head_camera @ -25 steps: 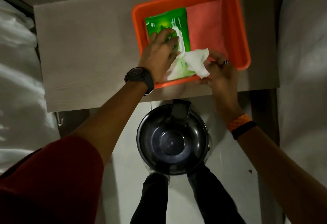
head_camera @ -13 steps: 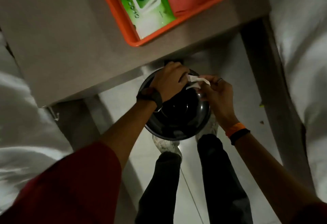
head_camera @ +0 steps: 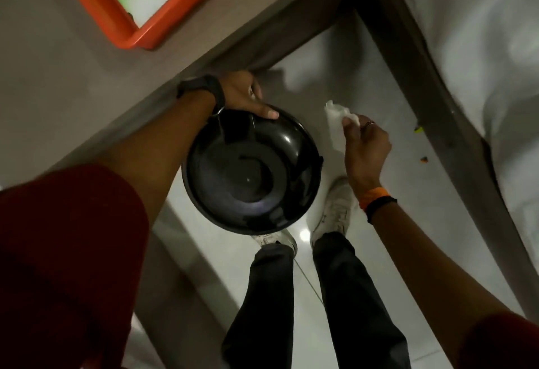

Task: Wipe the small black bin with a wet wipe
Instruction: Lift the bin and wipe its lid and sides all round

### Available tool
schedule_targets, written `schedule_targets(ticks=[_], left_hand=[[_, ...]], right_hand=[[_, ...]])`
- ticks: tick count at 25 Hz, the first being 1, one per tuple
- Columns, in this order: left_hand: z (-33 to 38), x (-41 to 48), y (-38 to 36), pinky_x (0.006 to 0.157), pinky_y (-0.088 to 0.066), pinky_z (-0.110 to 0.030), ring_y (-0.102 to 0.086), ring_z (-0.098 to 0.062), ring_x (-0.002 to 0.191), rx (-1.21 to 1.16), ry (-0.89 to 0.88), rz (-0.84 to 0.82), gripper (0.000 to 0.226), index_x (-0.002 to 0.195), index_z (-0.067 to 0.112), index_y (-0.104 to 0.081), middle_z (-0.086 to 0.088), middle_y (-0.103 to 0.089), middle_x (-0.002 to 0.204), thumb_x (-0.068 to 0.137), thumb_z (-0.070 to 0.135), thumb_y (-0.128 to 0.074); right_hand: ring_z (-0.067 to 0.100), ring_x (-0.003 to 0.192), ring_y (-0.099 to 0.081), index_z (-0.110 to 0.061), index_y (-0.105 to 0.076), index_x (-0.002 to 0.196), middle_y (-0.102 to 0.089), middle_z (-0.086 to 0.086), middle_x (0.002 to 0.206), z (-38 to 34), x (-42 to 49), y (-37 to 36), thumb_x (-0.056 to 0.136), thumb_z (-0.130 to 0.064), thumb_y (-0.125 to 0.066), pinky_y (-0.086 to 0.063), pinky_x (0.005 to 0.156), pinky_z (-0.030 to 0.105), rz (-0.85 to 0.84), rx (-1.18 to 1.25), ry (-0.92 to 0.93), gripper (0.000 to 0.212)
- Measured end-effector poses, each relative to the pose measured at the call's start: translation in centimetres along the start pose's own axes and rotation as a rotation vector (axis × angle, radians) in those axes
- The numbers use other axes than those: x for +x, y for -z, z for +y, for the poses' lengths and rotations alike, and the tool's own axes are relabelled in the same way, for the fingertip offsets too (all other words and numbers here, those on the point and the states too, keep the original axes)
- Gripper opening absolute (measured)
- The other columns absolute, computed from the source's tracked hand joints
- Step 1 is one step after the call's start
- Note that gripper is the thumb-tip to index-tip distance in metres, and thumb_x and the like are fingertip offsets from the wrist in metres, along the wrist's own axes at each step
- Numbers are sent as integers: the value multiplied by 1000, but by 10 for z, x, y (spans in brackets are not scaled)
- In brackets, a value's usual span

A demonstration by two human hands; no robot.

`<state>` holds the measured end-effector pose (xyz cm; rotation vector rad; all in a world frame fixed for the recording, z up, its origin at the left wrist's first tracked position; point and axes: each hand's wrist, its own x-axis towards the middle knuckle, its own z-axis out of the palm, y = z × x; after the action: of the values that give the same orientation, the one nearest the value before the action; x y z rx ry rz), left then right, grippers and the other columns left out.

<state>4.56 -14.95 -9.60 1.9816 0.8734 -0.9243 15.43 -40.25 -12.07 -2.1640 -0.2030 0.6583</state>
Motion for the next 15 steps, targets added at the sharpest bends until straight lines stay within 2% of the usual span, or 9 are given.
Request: schedule_targets(ticks=[2,4,7,9,11,12,13,14,15], left_hand=[[2,-12,-22,62,-41,-24,-61,-19,85,-16,-108,75,48,84,22,-66,8,-58,79,69,67,-74],[0,-29,-50,64,-42,-28,-58,-20,80,98,-201,245,49,75,23,-59,2,-57,81,82,72,-59],[-3,-51,-91,65,-45,-33,-56,-22,79,290,-247,562,50,76,17,-60,-2,-60,77,99,56,-37],[-5,-64,-107,60,-38,-30,-56,-22,74,258,-254,709,45,74,15,-59,2,-54,70,103,43,-38],[-12,-71,-114,57,-36,-30,-51,-20,68,140,-227,798,42,70,16,-54,6,-47,67,104,36,-39],[-18,-73,-115,56,-40,-35,-51,-20,66,80,-203,817,43,69,14,-53,3,-49,65,104,35,-39],[-25,-75,-115,57,-43,-41,-52,-22,65,38,-176,829,46,68,11,-55,-2,-53,64,103,34,-39],[-33,-76,-115,58,-45,-46,-54,-24,64,14,-155,845,48,67,8,-56,-6,-56,63,103,34,-39],[-41,-77,-115,59,-45,-47,-54,-25,64,3,-146,862,48,67,7,-57,-8,-57,63,103,33,-40]], right_hand=[[-6,71,-59,-3,-76,112,-67,-7,82,10,-2,-1,102,-25,-61,-44,66,-3,-41,-15,-24,28],[-7,78,-62,-10,-76,115,-71,-11,88,16,-9,0,102,-29,-59,-45,71,-2,-113,-22,-31,28],[10,92,-73,-15,-74,121,-78,-2,101,23,-25,0,103,-29,-57,-56,84,19,-166,-28,-35,29],[16,82,-73,-13,-73,126,-80,6,95,27,-36,-1,103,-21,-56,-59,77,30,-193,-20,-26,30],[14,74,-70,-18,-68,135,-79,5,90,28,-50,-3,104,-18,-52,-56,71,32,-348,-39,22,35],[7,86,-71,-19,-63,140,-79,-1,102,30,-60,-6,104,-16,-50,-58,81,30,-484,-22,55,39],[-1,115,-66,-17,-58,145,-72,-6,127,33,-70,-10,105,-16,-48,-53,103,28,-638,13,96,42],[-3,141,-47,-16,-50,151,-55,-9,151,38,-81,-15,106,-17,-44,-37,122,26,-779,49,155,46],[-1,154,-27,-18,-40,157,-36,-10,165,44,-89,-22,107,-20,-39,-21,129,23,-884,76,226,50]])
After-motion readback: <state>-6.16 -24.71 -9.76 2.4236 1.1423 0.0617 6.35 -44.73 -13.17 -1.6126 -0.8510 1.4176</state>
